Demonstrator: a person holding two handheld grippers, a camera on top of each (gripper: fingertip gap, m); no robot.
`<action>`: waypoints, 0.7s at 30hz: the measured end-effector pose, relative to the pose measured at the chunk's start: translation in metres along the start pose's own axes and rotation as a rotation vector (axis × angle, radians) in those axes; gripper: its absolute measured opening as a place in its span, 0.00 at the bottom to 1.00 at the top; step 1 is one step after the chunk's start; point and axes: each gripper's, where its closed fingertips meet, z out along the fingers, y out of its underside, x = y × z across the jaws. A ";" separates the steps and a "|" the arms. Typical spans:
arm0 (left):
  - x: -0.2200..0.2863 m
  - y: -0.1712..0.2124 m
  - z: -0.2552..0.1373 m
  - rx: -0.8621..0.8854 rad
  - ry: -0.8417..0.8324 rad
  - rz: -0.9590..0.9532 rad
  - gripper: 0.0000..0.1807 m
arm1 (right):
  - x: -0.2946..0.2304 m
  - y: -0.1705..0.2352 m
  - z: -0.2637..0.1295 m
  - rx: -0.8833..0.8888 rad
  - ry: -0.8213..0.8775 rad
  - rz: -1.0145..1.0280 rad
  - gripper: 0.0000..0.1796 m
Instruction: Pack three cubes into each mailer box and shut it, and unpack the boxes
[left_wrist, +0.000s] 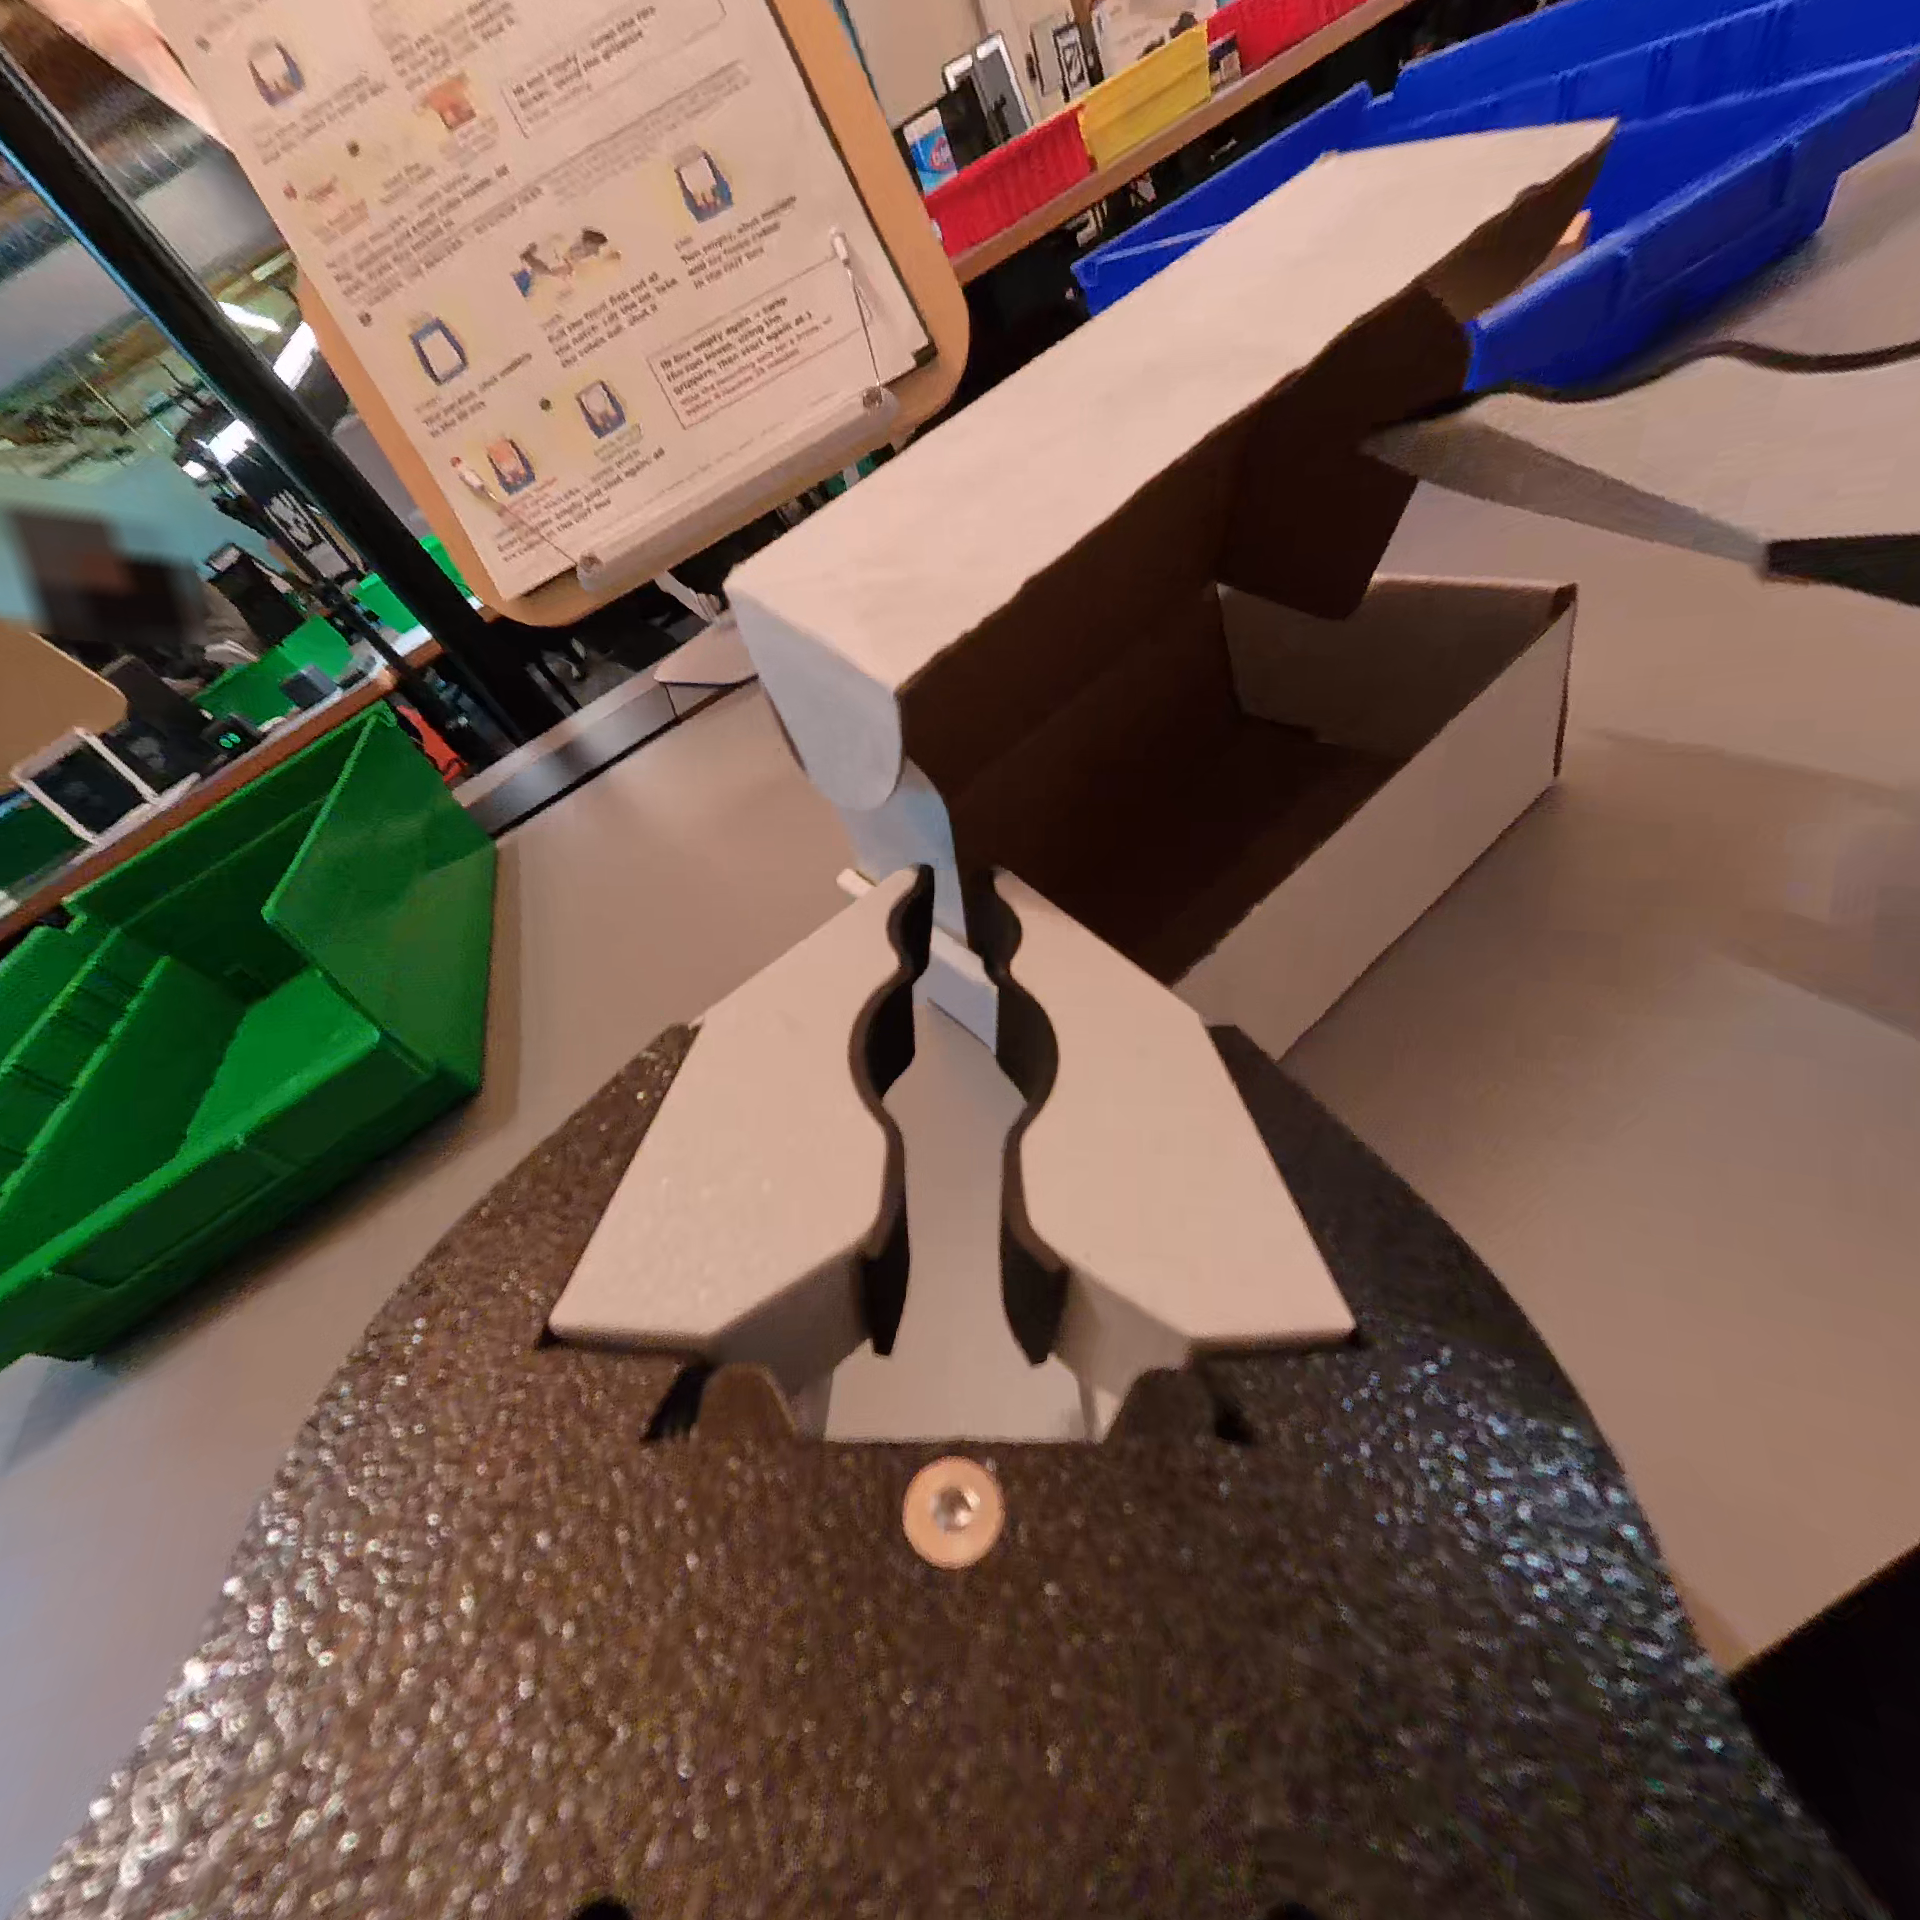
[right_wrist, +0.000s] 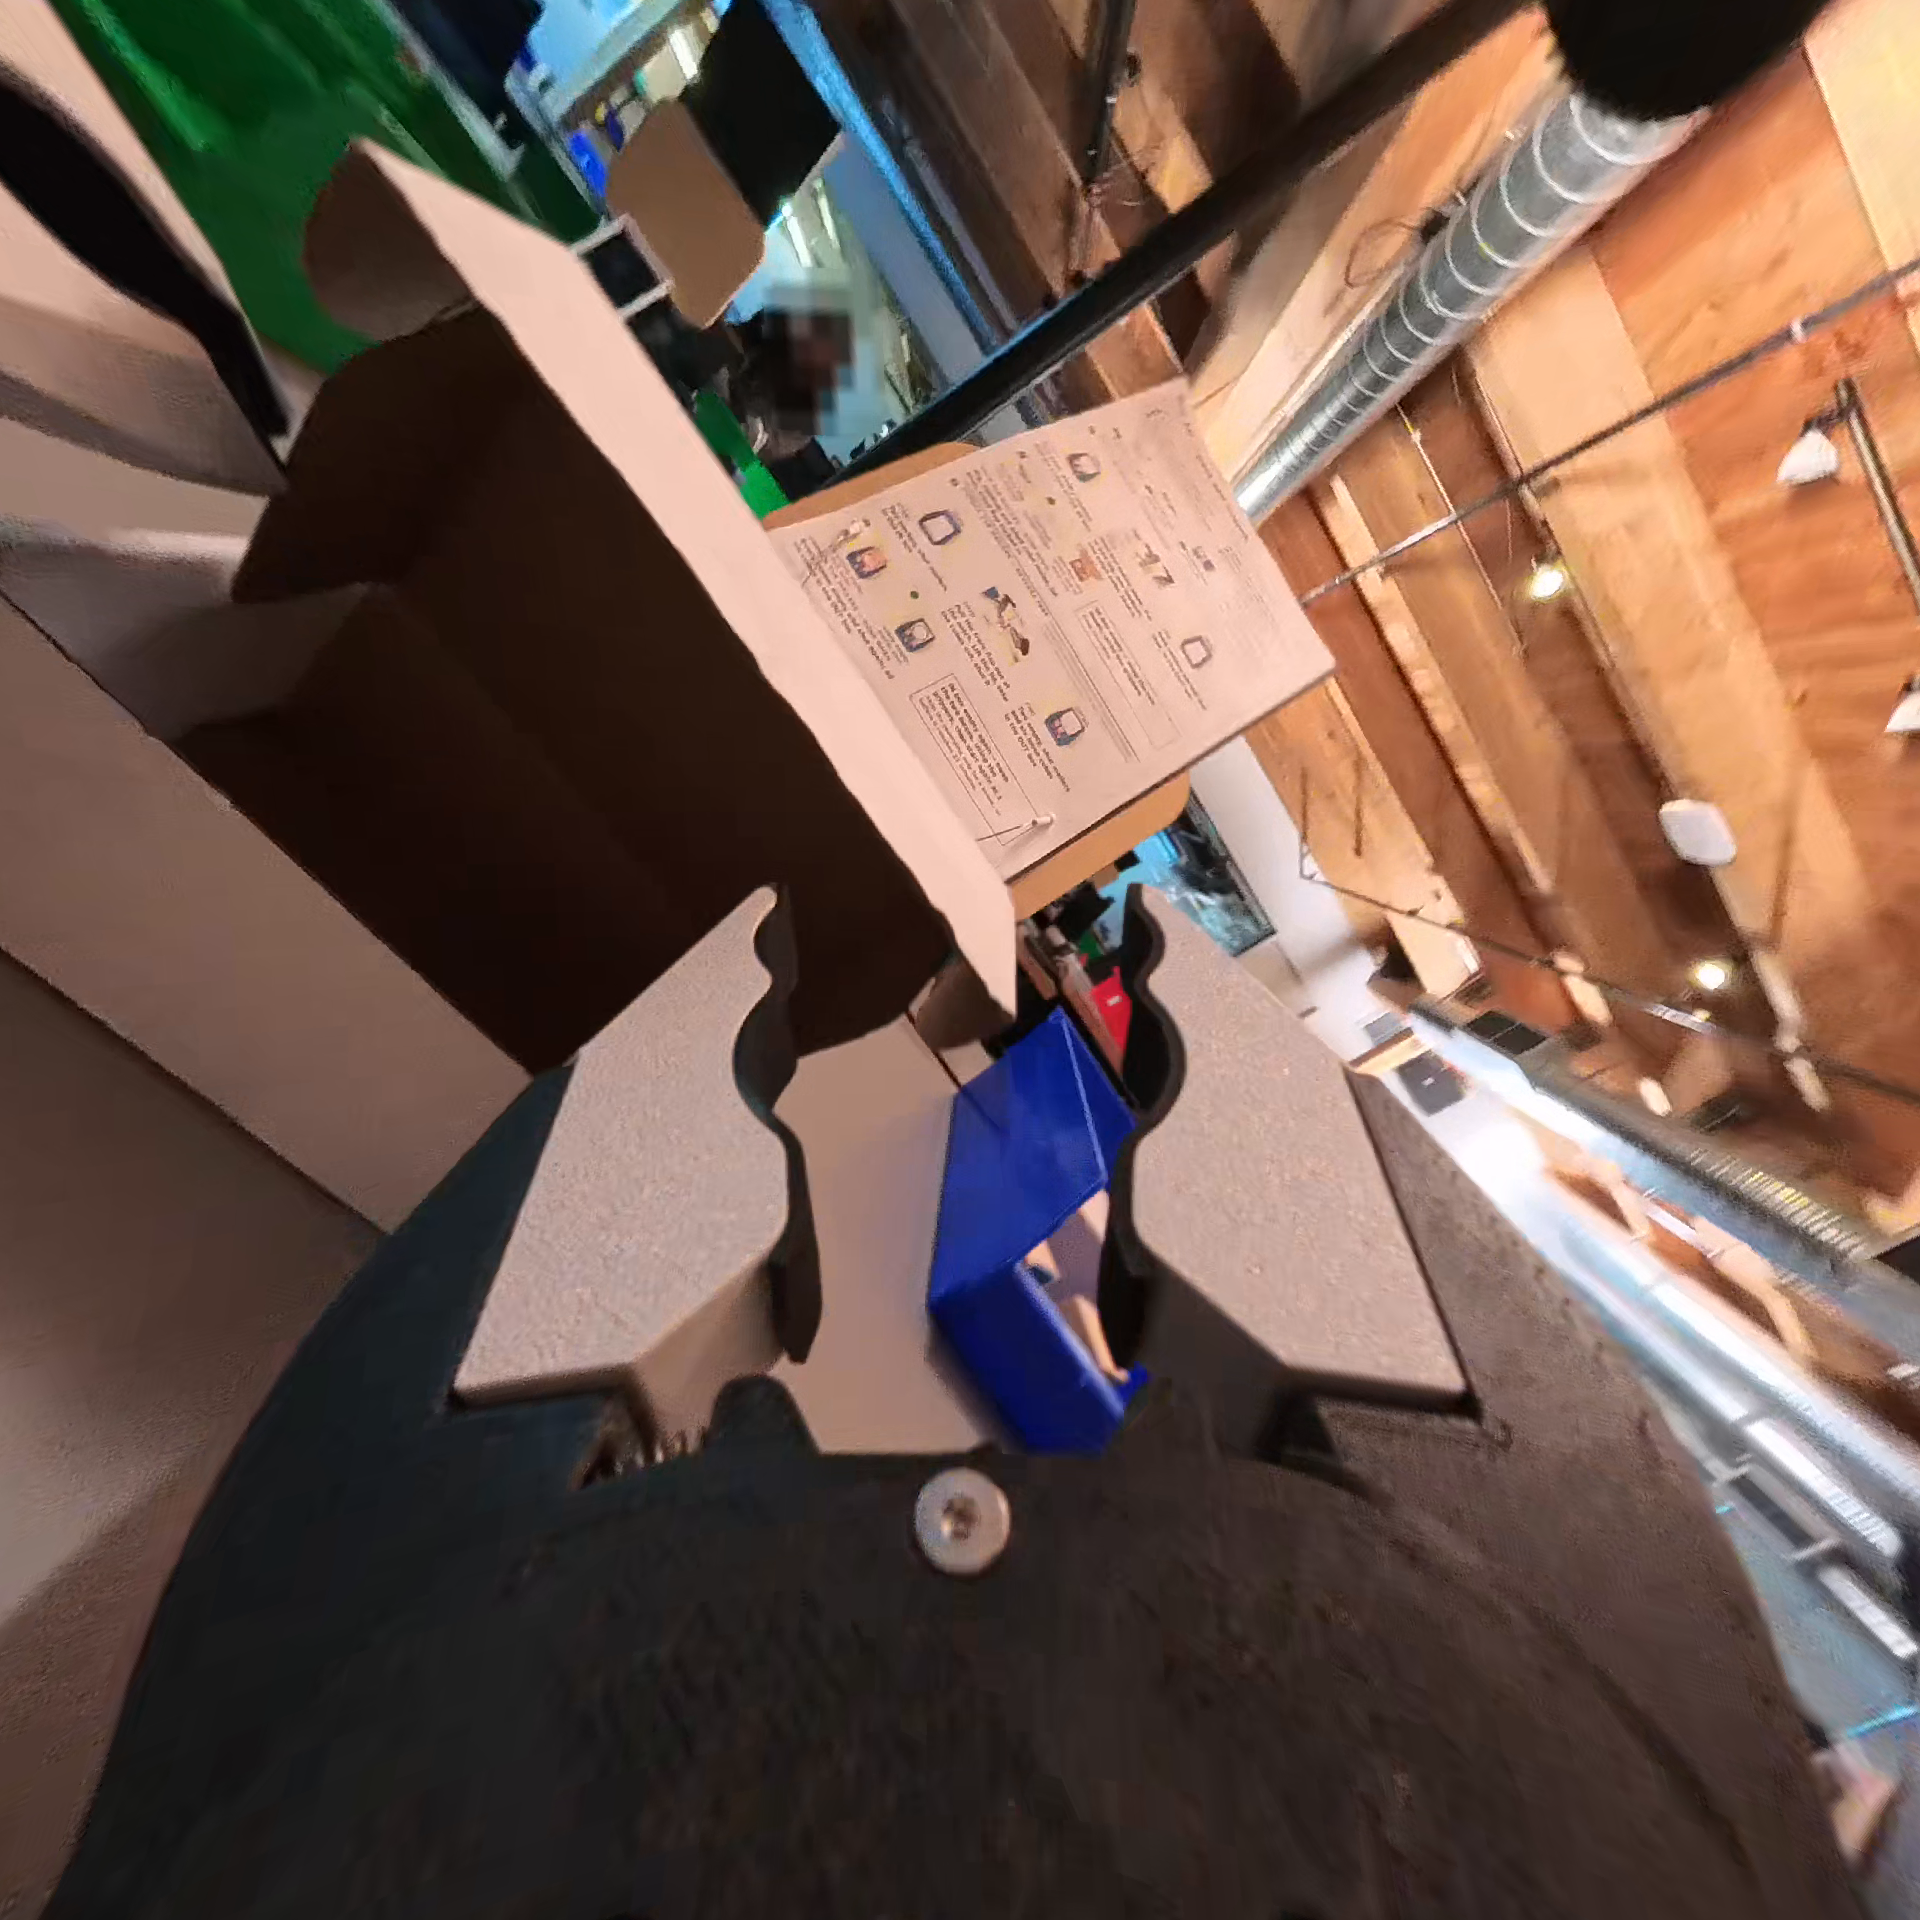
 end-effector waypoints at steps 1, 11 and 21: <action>0.000 0.003 0.000 -0.012 0.013 -0.006 0.04 | -0.001 -0.003 0.006 0.006 -0.002 -0.050 0.34; -0.050 0.000 -0.039 0.065 0.152 -0.278 0.13 | -0.050 -0.007 -0.004 -0.028 -0.384 -0.266 0.04; -0.052 -0.024 0.034 -0.021 0.261 -0.060 0.00 | -0.094 0.018 -0.014 -0.095 -0.601 -0.231 0.06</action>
